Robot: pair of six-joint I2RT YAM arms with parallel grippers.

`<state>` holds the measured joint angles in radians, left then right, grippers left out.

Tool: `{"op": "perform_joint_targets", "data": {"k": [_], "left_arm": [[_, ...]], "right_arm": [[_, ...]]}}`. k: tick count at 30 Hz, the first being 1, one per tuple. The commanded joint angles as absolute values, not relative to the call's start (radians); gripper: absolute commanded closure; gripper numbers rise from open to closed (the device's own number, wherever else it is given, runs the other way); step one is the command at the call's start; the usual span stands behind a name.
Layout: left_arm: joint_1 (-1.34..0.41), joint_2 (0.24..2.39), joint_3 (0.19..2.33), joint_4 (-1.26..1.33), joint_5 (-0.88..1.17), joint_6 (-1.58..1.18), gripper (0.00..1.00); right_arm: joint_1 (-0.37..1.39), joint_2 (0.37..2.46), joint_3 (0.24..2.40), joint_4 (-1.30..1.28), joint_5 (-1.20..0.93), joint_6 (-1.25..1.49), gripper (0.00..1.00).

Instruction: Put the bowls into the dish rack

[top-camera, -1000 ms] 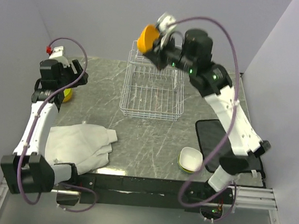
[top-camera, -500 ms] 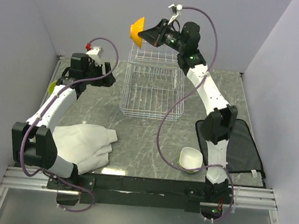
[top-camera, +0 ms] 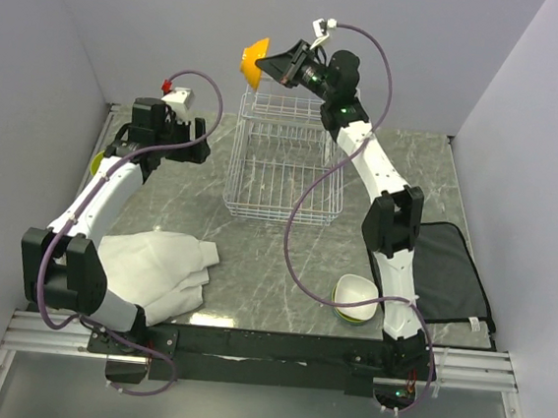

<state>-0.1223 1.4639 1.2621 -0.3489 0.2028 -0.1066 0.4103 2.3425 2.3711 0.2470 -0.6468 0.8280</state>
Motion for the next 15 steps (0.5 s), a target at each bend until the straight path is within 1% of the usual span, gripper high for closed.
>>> {"op": "perform_joint_targets", "data": {"k": [1, 8, 15], "left_arm": [[-0.123, 1.456, 1.270, -0.314, 0.193, -0.094, 0.20], [-0.123, 1.471, 1.284, -0.304, 0.187, -0.089, 0.20], [-0.126, 1.477, 1.305, -0.304, 0.183, -0.098, 0.20]], "right_arm": [[0.397, 2.321, 2.445, 0.281, -0.614, 0.784, 1.00], [0.383, 2.312, 2.411, 0.207, -0.649, 0.749, 1.00], [0.377, 2.342, 2.415, 0.189, -0.669, 0.727, 1.00]]}}
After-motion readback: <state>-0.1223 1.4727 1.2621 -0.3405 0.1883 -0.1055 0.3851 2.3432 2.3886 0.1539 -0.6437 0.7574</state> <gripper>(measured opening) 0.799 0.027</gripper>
